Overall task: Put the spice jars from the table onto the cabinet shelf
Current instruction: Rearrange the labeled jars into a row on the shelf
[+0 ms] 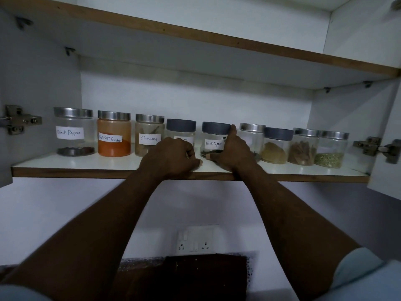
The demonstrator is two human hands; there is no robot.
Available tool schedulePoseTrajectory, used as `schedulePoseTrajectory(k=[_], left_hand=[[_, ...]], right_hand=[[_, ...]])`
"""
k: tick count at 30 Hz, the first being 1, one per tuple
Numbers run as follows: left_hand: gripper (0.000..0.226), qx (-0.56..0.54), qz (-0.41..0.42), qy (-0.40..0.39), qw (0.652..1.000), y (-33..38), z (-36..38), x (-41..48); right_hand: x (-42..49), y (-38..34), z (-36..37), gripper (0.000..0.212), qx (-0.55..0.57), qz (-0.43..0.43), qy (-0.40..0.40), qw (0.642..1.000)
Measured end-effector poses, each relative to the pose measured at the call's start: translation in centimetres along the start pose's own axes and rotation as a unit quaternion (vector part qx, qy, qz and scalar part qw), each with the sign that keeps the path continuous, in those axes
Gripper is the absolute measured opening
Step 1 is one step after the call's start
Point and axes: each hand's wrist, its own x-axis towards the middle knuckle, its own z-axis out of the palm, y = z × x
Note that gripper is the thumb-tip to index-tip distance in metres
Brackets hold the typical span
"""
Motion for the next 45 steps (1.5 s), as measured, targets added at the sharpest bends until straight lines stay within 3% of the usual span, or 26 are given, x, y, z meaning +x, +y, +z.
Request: schedulePoseTrajectory(k=[19,21,23,26,30,35,37,45], left_hand=[[0.027,-0.005,-0.005,-0.011,1.0,-0.5,0.1,0.0],[0.026,-0.008,-0.016,-0.021,1.0,-0.7,-0.2,0.1],[0.027,0.0,-0.017,-0.022,1.0,-0.7,0.0,0.1],[0.025,0.01,-0.01,-0.019,1.0,-0.5,0.6,-0.6],[0.027,-0.001,-0.002,-0.012,1.0,-0.2,0.4,0.1],[0.026,0.005,0.012,-0.018,1.0,-0.6,0.3,0.3],[0.022,-0.005,0.021,-0.025,0.999,-0.7,0.2,0.3],[0.016,-0.02,0.026,-0.088,0.996,1.0,-0.2,0.5]], right_hand=[[-0.2,-0.2,0.2,0.117,-0.018,0.016,-0.044,0.999],[-0.6,-0.8,0.0,0.107,-0.014,0.002,-0.003,1.0],[-1.6,-0.9,-0.5,0.083,0.0,-0.017,0.084,0.996],[-3.4,0.0,-1.6,0.062,-0.011,-0.055,0.192,0.98],[-2.4,2.7,-6.0,0.062,-0.143,-0.057,0.276,0.949],[-0.3,4.7,-7.6,0.08,-0.209,-0.067,0.149,0.964],[-0.3,5.1,-6.7,0.081,-0.213,-0.082,0.152,0.962],[-0.5,6.2,-5.7,0.089,-0.033,-0.106,0.119,0.987]])
